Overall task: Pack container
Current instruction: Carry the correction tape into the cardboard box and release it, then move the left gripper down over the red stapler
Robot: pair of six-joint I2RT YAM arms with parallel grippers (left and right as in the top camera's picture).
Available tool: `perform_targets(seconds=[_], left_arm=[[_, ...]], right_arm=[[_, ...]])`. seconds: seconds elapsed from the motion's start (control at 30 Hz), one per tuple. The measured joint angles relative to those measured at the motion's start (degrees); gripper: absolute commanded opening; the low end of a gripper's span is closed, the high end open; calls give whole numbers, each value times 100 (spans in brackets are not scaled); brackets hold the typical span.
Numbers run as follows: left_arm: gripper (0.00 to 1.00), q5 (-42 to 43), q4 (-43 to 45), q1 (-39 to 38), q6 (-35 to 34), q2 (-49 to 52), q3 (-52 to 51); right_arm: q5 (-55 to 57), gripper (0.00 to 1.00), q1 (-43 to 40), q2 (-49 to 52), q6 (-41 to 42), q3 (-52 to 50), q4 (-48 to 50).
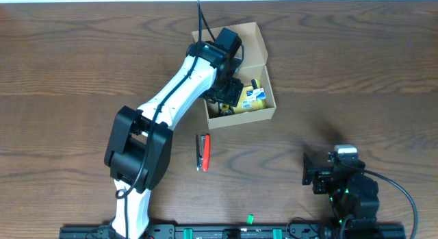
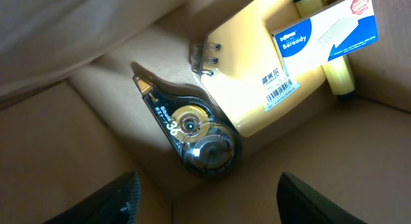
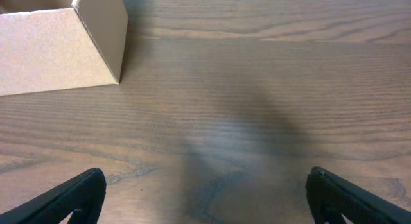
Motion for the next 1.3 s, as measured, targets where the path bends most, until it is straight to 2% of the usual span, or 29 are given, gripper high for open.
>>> perform_targets(seconds=[0.23,0.4,0.6,0.67,0.9,1.1,1.3], left_arm=[[69,-68,37,-2,0,0,44],[75,-378,48,0,4,-17,538],[95,-658,20,0,-122,-732,1097],[98,-691,-221,4,-271,-1200,1167],[96,-608,-804,90,-654,-1744,1165],[95,-688,-544,90,-824,-2203,146],[96,-879,289,103,-938,-3851,-1480]], right_arm=[[0,99,0,0,0,0,0],[0,99,0,0,0,0,0],[0,99,0,0,0,0,0],[0,99,0,0,0,0,0],[0,99,0,0,0,0,0],[0,99,0,0,0,0,0],[0,99,0,-2,0,0,0]])
